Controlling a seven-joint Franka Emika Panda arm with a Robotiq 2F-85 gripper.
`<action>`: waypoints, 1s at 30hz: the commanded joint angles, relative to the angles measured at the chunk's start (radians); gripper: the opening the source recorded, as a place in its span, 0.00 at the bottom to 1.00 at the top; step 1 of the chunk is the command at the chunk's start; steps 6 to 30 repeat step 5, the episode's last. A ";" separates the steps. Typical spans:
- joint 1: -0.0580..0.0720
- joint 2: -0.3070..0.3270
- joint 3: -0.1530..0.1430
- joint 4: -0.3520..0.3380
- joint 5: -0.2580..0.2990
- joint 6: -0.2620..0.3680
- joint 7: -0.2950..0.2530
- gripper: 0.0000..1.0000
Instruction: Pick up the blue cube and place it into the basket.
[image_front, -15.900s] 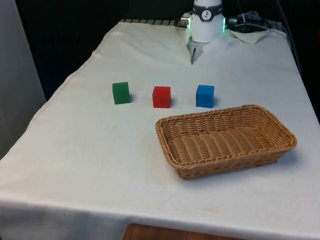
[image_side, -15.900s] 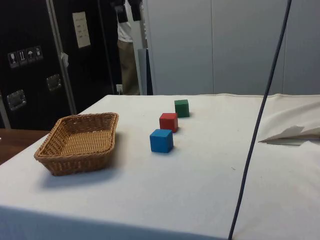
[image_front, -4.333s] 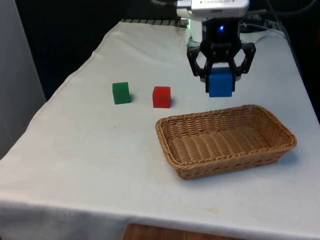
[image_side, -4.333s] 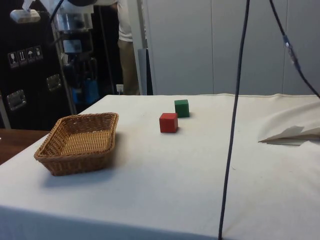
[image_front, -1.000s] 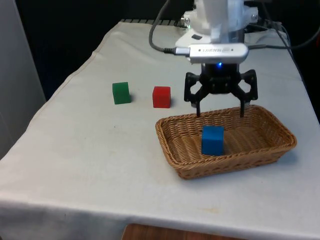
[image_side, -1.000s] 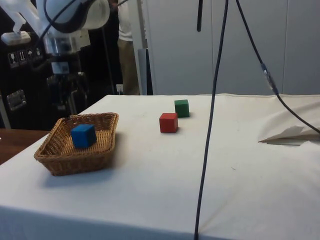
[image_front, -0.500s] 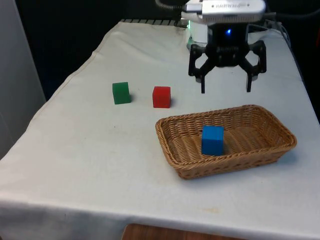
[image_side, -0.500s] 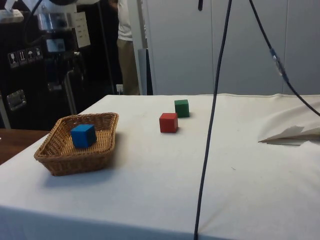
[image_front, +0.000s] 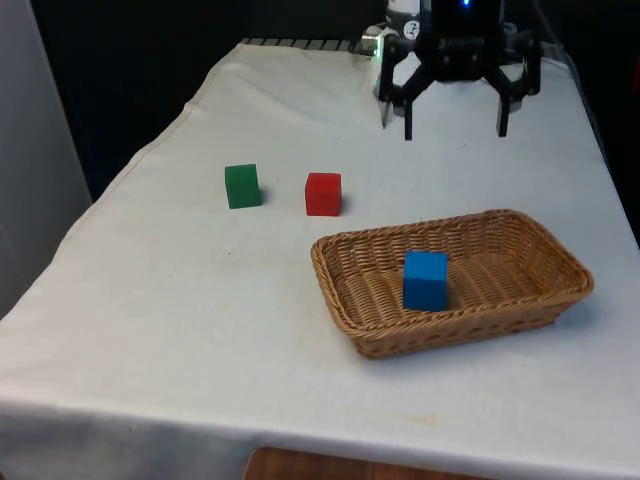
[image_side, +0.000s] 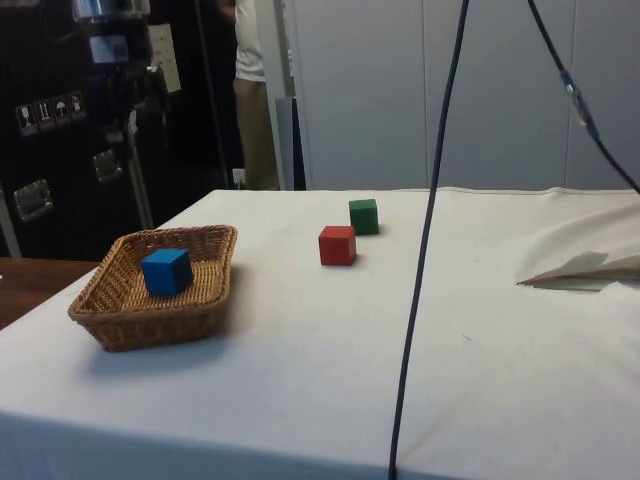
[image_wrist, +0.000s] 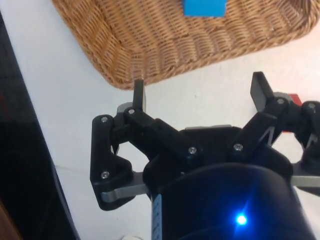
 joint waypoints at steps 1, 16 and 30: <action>0.004 -0.016 -0.002 -0.008 -0.008 -0.013 0.005 1.00; 0.001 -0.019 0.000 -0.001 -0.009 -0.029 0.000 1.00; 0.001 -0.019 0.000 -0.001 -0.009 -0.029 0.000 1.00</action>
